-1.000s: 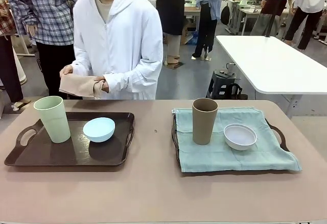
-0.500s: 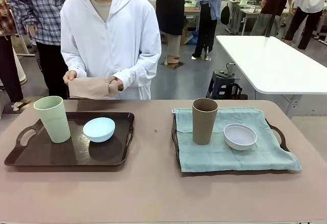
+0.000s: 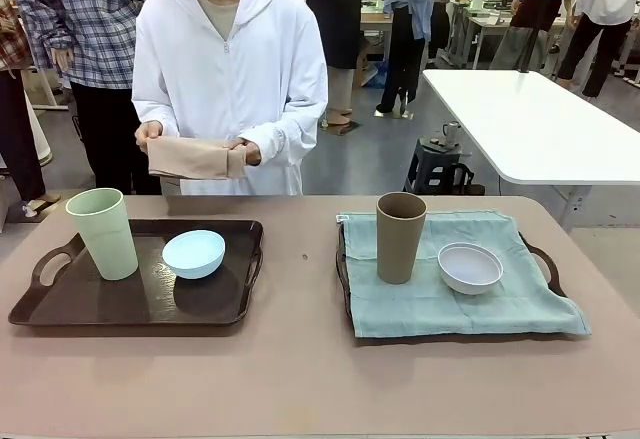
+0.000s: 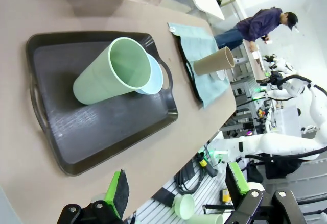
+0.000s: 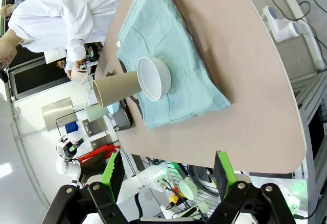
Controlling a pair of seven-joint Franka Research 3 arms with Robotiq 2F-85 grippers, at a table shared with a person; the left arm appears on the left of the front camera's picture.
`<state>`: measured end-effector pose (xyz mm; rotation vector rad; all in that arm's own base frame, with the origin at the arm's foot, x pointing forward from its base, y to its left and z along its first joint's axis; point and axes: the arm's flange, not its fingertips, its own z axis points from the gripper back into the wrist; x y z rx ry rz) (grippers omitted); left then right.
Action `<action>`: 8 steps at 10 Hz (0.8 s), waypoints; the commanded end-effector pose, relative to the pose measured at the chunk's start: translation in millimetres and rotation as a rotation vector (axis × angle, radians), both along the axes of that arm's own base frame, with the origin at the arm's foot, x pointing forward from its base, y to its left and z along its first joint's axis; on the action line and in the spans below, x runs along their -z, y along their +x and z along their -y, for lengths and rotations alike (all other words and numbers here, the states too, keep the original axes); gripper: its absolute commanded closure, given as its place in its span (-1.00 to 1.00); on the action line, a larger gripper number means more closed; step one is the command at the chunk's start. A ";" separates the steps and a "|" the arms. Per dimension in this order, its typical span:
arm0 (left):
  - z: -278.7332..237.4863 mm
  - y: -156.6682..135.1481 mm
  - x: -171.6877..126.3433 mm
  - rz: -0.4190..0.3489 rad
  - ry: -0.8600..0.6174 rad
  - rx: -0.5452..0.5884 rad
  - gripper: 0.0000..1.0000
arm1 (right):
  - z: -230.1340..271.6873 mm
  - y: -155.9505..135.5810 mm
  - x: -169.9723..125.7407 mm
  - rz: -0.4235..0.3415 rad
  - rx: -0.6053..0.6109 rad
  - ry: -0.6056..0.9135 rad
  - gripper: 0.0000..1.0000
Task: Set up a tray with a mat and arrange the tableware.
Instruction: Pick up the Picnic Bowl and Reusable plastic cup from the Handle tray in front of the human's position and hold them in the air.
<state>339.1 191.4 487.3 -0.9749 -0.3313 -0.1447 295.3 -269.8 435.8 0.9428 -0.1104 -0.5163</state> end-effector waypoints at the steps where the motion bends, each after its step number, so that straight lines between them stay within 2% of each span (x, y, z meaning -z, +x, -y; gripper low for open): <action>1: -1.4 -0.8 -0.5 0.010 -0.014 0.003 -1.00 | 0.1 -0.2 0.3 0.002 -0.003 0.002 -0.84; 8: -1.4 -0.8 -0.5 0.010 -0.014 0.003 -1.00 | 0.1 -0.2 0.3 0.002 -0.003 0.002 -0.84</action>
